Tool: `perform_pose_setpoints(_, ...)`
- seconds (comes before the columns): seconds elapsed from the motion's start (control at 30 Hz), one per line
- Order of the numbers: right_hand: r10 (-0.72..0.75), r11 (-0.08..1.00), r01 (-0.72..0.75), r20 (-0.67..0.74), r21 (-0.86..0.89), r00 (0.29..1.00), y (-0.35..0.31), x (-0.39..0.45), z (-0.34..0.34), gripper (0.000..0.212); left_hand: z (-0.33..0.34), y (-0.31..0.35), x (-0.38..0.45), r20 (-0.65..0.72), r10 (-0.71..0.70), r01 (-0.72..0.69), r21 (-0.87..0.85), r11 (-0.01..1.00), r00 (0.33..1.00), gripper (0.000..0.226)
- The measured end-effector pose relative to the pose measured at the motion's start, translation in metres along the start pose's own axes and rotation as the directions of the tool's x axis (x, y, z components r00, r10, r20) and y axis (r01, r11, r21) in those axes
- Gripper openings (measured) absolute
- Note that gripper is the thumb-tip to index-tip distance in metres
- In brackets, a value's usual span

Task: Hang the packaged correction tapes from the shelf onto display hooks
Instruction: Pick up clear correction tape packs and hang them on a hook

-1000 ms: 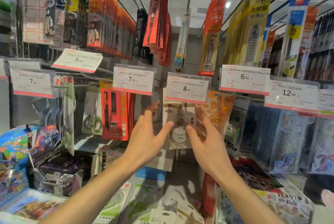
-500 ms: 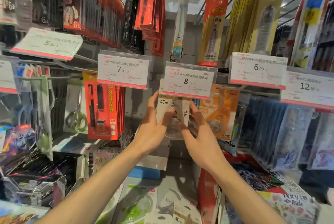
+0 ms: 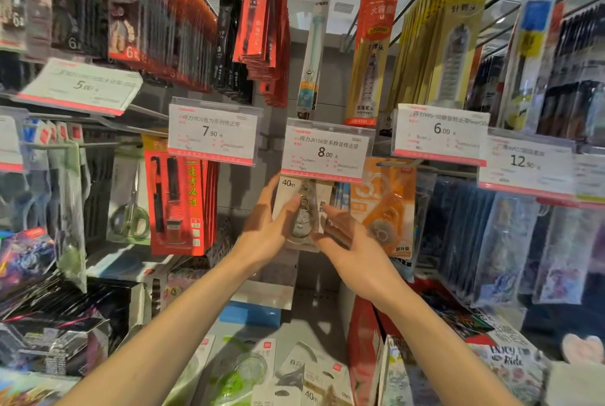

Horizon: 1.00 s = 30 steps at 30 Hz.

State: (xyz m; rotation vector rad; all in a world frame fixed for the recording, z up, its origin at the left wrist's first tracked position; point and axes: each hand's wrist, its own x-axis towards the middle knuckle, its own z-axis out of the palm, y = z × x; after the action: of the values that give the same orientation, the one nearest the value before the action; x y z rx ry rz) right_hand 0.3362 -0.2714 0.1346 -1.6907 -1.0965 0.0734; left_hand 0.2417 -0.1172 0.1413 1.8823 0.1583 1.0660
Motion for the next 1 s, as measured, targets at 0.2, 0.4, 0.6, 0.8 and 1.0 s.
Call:
perform_pose_setpoints(0.2, -0.038, 0.998, 0.038, 0.014, 0.042, 0.999, -0.022, -0.036, -0.016, 0.048, -0.028, 0.015, -0.037, -0.143, -0.027, 0.038, 0.072, 0.997, 0.989, 0.021)
perform_pose_setpoints(0.4, -0.047, 0.948, 0.052, -0.025, 0.313, 0.999, -0.037, -0.088, -0.024, 0.018, -0.052, 0.041, -0.107, -0.164, -0.072, 0.065, -0.043, 0.997, 0.984, 0.013)
perform_pose_setpoints(0.6, 0.016, 0.921, -0.005, -0.025, 0.390, 1.000, -0.032, -0.136, -0.004, 0.015, -0.072, 0.045, -0.179, -0.208, -0.155, 0.131, -0.124, 0.984, 0.966, 0.012)
perform_pose_setpoints(0.8, 0.124, 0.922, -0.096, -0.051, 0.375, 0.991, -0.027, -0.168, 0.029, 0.015, -0.091, 0.010, -0.232, -0.250, -0.268, 0.224, -0.191, 0.956, 0.930, 0.021)
perform_pose_setpoints(1.0, 0.207, 0.942, -0.150, -0.166, 0.301, 0.964, -0.013, -0.180, 0.074, 0.013, -0.108, -0.043, -0.237, -0.157, -0.420, 0.344, -0.359, 0.867, 0.894, 0.019)
